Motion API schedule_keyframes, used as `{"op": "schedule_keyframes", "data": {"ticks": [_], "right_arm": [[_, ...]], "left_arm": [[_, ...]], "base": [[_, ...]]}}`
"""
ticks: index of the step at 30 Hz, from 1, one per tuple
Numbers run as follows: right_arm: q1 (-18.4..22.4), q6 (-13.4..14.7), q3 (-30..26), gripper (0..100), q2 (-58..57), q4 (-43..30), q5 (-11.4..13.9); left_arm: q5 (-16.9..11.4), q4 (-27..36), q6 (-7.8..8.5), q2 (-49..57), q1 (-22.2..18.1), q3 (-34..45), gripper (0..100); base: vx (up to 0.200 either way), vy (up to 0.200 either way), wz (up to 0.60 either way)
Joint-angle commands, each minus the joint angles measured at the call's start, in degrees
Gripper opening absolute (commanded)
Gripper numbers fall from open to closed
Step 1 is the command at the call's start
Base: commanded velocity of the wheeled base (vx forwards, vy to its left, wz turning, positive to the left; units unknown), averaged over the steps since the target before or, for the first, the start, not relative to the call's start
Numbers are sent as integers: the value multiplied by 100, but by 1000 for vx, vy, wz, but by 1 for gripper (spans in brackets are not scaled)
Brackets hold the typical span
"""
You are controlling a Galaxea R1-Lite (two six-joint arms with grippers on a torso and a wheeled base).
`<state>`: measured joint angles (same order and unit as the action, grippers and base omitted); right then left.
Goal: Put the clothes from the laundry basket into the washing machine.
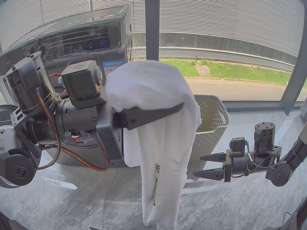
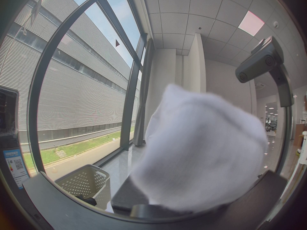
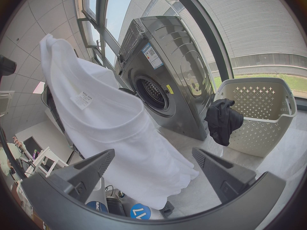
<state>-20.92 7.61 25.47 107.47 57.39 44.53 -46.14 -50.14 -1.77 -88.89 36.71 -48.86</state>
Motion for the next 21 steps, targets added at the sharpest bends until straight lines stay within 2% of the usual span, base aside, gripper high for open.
{"op": "schedule_keyframes", "data": {"ticks": [1, 2, 3, 5, 6, 10, 13, 14, 16, 21], "right_arm": [[-53, -31, -7, 100, -7, 26, 302], [-53, -40, -7, 100, -16, 18, 310], [-149, -66, -42, 100, -60, 18, 460], [-299, -84, -42, 100, -69, 18, 557], [-316, -84, -33, 100, -69, 26, 574], [-624, -119, -7, 100, -16, 26, 759], [-738, -163, 11, 100, 2, 26, 776], [-888, -172, 125, 100, 116, 26, 776], [-914, -172, 169, 100, 160, 26, 776], [-949, -242, 723, 100, 626, 61, 750]], "left_arm": [[-202, 13, -122, 92, 3, 17, 0], [-211, 22, -131, 100, 3, 17, 0], [-229, 22, -263, 118, 3, 17, 0], [-229, 4, -430, 127, 3, 17, 0], [-220, 4, -447, 127, 3, 26, 0], [-185, 13, -465, 92, -6, 140, 0], [-185, 4, -465, 83, -6, 201, 0], [-176, 4, -465, 100, 3, 228, 0], [-176, 4, -465, 109, 3, 219, 0], [-158, 22, -474, 118, 3, 166, 0]], "base": [[0, 0, 0], [0, 0, 0], [0, 0, 0], [0, 0, 0], [0, 0, 0], [0, 0, 0], [0, 0, 0], [0, 0, 0], [0, 0, 0], [0, 0, 0]]}}
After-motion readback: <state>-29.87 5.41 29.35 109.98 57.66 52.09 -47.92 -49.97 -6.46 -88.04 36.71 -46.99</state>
